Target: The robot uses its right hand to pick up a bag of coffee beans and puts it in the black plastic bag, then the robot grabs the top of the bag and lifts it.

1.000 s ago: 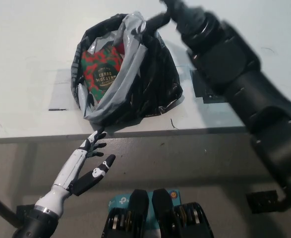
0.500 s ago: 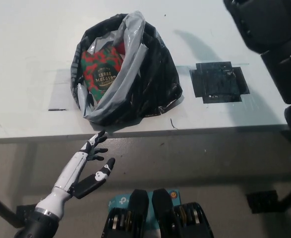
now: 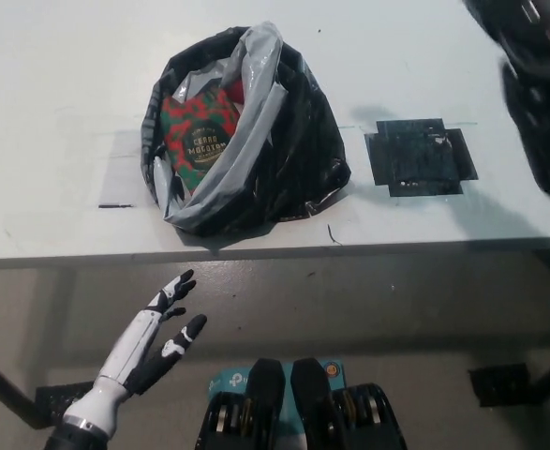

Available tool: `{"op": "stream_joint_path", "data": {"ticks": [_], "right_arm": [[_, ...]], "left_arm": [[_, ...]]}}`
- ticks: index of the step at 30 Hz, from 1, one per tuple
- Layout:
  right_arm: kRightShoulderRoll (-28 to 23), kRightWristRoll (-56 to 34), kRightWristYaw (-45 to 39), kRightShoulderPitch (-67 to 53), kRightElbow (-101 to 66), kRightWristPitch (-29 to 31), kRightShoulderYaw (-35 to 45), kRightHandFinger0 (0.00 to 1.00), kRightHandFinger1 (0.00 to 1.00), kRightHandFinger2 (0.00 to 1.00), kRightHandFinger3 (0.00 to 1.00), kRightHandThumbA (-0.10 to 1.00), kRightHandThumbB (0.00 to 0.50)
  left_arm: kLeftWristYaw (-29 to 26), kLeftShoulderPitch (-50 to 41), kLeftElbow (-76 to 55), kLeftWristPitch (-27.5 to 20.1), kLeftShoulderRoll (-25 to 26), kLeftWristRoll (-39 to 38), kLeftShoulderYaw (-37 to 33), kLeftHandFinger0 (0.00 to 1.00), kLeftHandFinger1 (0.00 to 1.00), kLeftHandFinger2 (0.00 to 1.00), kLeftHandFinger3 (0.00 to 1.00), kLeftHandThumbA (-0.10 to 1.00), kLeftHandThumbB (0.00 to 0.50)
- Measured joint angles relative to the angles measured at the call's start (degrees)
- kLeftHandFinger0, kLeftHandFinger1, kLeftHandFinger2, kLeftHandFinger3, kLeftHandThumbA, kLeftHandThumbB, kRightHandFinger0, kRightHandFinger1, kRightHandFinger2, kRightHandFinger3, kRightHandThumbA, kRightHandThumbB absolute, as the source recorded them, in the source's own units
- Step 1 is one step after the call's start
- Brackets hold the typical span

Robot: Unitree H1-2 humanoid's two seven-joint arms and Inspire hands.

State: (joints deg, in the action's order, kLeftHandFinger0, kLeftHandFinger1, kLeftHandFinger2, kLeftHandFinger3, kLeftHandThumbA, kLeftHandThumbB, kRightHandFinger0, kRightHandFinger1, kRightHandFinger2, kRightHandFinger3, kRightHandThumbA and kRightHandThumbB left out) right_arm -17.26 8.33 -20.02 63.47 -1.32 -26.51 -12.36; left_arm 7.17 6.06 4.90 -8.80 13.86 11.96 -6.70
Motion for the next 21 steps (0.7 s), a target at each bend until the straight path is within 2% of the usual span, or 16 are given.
{"op": "stream_joint_path", "data": {"ticks": [2,4,6,8,10,11,13,15,16,21], "right_arm": [[-1.5,-0.2,-0.3,-5.4,-4.7,0.0,1.5,1.00,1.00,1.00,1.00,1.00,0.365],[-2.6,-0.5,-0.3,-9.1,-7.5,-0.1,2.5,1.00,1.00,1.00,1.00,1.00,0.361],[-4.3,-1.0,-0.3,-15.2,-11.5,-0.1,4.0,1.00,1.00,1.00,1.00,1.00,0.367],[-5.3,-1.6,-0.3,-19.7,-14.5,-0.1,5.5,1.00,1.00,1.00,1.00,0.97,0.389],[-6.2,-2.4,-0.2,-27.3,-19.4,0.1,7.7,1.00,1.00,1.00,1.00,0.93,0.384],[-6.2,-2.4,-0.2,-27.3,-19.4,0.1,7.7,1.00,1.00,1.00,1.00,0.92,0.370],[-6.3,-3.4,-0.1,-36.4,-24.4,0.9,8.8,1.00,1.00,1.00,1.00,0.99,0.318],[-5.7,-3.8,0.2,-44.4,-28.4,1.8,8.9,1.00,1.00,1.00,1.00,1.00,0.317],[-5.2,-3.9,0.2,-47.5,-30.0,2.2,8.9,1.00,1.00,1.00,1.00,1.00,0.333],[-1.0,-3.8,1.0,-65.0,-34.5,6.2,7.8,1.00,1.00,1.00,1.00,1.00,0.323]], "left_arm": [[0.0,-0.2,0.1,0.0,0.0,0.0,0.0,1.00,1.00,1.00,1.00,1.00,0.277],[0.0,-0.3,0.2,0.0,0.0,0.0,0.0,1.00,1.00,1.00,1.00,1.00,0.247],[0.0,-0.6,0.4,0.0,0.0,0.0,0.1,1.00,1.00,1.00,1.00,1.00,0.243],[0.0,-0.8,0.6,0.0,0.0,0.0,0.1,1.00,1.00,1.00,1.00,1.00,0.244],[0.0,-1.0,1.1,0.0,0.0,0.0,0.3,1.00,1.00,1.00,1.00,1.00,0.259],[0.0,-1.0,1.1,0.0,0.0,0.0,0.3,1.00,1.00,1.00,1.00,1.00,0.253],[0.0,-1.2,1.4,0.0,0.0,-0.1,0.5,1.00,1.00,1.00,1.00,1.00,0.245],[0.0,-1.5,1.5,0.0,0.0,-0.1,0.7,1.00,1.00,1.00,1.00,1.00,0.243],[0.0,-1.6,1.5,0.0,0.0,-0.1,0.8,1.00,1.00,1.00,1.00,1.00,0.243],[0.0,-3.5,1.6,0.0,0.0,-0.4,1.5,1.00,1.00,1.00,1.00,1.00,0.289]]}}
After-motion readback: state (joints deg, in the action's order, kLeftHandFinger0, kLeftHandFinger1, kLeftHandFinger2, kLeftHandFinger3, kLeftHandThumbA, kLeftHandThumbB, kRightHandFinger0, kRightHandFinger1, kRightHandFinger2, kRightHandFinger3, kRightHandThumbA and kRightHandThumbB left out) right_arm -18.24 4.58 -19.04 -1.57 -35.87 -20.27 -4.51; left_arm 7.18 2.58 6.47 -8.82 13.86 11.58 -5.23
